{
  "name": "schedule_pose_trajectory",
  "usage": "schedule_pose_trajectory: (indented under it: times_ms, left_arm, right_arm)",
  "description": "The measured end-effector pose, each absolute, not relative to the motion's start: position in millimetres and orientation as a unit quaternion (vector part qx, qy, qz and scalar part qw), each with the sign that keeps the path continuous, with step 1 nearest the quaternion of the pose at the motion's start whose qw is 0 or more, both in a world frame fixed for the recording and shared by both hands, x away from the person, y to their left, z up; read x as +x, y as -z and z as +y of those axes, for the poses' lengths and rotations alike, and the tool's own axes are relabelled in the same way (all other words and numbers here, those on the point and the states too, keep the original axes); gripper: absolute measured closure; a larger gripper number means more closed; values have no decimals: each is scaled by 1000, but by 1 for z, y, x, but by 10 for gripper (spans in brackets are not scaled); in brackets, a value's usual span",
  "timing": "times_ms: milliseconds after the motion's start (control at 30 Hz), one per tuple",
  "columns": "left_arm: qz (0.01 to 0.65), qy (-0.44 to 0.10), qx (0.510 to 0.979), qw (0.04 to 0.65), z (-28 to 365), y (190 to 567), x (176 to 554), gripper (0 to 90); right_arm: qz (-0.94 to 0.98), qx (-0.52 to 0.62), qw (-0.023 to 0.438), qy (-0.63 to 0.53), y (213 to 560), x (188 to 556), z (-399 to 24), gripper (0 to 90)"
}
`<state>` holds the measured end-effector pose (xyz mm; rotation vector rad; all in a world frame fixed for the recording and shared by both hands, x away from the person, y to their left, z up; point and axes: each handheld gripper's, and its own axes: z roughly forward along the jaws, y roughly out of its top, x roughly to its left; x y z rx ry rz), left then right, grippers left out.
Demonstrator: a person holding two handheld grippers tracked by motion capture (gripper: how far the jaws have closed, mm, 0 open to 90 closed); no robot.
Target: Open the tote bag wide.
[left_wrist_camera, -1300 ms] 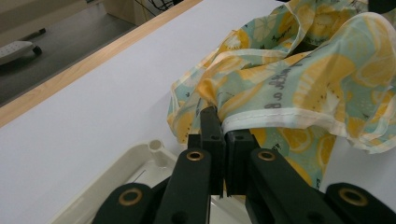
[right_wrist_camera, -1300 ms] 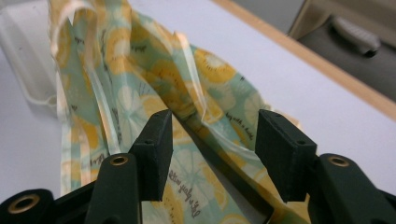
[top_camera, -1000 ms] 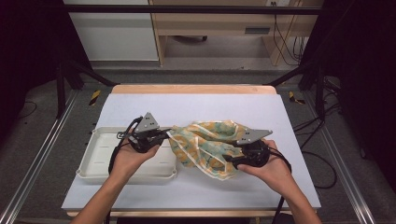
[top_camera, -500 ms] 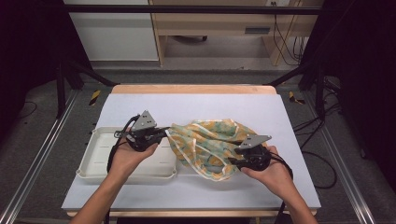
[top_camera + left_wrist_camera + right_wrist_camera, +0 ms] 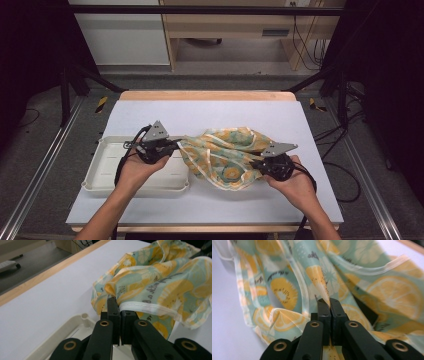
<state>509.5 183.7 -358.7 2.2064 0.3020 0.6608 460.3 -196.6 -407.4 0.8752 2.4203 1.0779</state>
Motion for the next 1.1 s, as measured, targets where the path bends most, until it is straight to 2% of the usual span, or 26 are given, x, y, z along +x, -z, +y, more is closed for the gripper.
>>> schedule_pose_trajectory:
  times_ms: [233, 333, 400, 467, 500, 633, 900, 1100]
  left_arm:
    - [89, -236, 895, 369, 174, 375, 499, 890]
    - [83, -236, 899, 360, 172, 376, 498, 883]
    - [80, -239, 899, 359, 173, 376, 497, 859]
    - [82, -244, 896, 363, 177, 374, 496, 774]
    - [85, -247, 894, 365, 179, 372, 496, 774]
    - [92, -260, 889, 366, 190, 364, 494, 670]
    - [128, -278, 885, 350, 211, 350, 499, 651]
    - [134, -266, 886, 355, 193, 345, 512, 580]
  right_arm:
    - [818, 327, 219, -419, 384, 457, -210, 900]
    - [821, 321, 220, -419, 382, 454, -209, 900]
    - [824, 315, 220, -417, 384, 450, -209, 900]
    - [826, 314, 217, -415, 388, 445, -210, 900]
    - [827, 312, 218, -414, 390, 443, -211, 900]
    - [830, 312, 219, -408, 400, 435, -214, 900]
    - [835, 301, 206, -411, 413, 421, -213, 900]
    - [846, 288, 193, -405, 425, 411, -210, 900]
